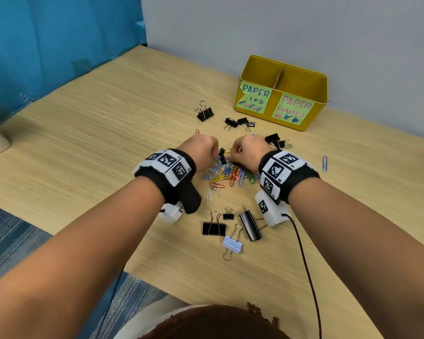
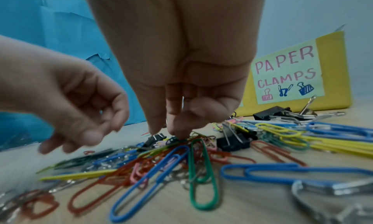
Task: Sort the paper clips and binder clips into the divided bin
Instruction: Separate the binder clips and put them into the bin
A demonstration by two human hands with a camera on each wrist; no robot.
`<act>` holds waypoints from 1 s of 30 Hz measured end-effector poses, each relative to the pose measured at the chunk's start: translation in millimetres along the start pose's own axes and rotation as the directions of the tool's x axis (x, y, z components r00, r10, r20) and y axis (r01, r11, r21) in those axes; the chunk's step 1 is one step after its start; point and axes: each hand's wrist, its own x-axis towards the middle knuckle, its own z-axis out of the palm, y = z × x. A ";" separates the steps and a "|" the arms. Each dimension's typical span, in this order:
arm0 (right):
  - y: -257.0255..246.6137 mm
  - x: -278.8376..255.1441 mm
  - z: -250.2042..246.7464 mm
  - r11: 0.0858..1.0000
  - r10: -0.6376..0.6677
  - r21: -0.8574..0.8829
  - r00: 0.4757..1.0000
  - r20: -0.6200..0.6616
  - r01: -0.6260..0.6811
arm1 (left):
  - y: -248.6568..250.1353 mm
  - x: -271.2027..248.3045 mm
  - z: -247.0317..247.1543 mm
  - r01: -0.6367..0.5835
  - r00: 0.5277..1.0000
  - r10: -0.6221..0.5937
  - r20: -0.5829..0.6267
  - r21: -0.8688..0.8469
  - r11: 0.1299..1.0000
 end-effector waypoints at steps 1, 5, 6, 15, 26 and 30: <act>0.3 0.9 0.3 1.000 -0.001 0.002 1.000 -0.003 0.001 | 2.1 4.5 -1.3 -0.001 0.999 0.000 -0.041 -0.022 1.000; 0.4 4.9 0.0 0.999 0.009 0.040 1.000 0.009 -0.010 | 10.3 21.8 -4.1 0.034 0.994 -0.039 -0.100 -0.054 0.998; 0.5 6.9 0.2 0.999 0.007 0.048 1.000 0.020 -0.008 | 12.0 25.4 -3.5 0.055 0.995 -0.059 -0.087 -0.051 0.997; 0.4 32.3 -16.4 0.982 0.048 0.183 0.999 -0.001 -0.047 | 10.8 51.6 -17.3 0.162 0.984 -0.173 -0.040 -0.197 0.967; -1.5 35.0 -13.1 0.998 -0.035 0.050 0.997 0.071 0.031 | -22.2 47.4 -28.4 0.159 0.986 -0.160 -0.043 -0.036 0.987; -4.6 20.7 -8.8 0.989 -0.120 -0.056 0.970 0.212 0.135 | -14.8 30.9 -25.5 0.000 0.994 -0.003 0.111 0.024 1.000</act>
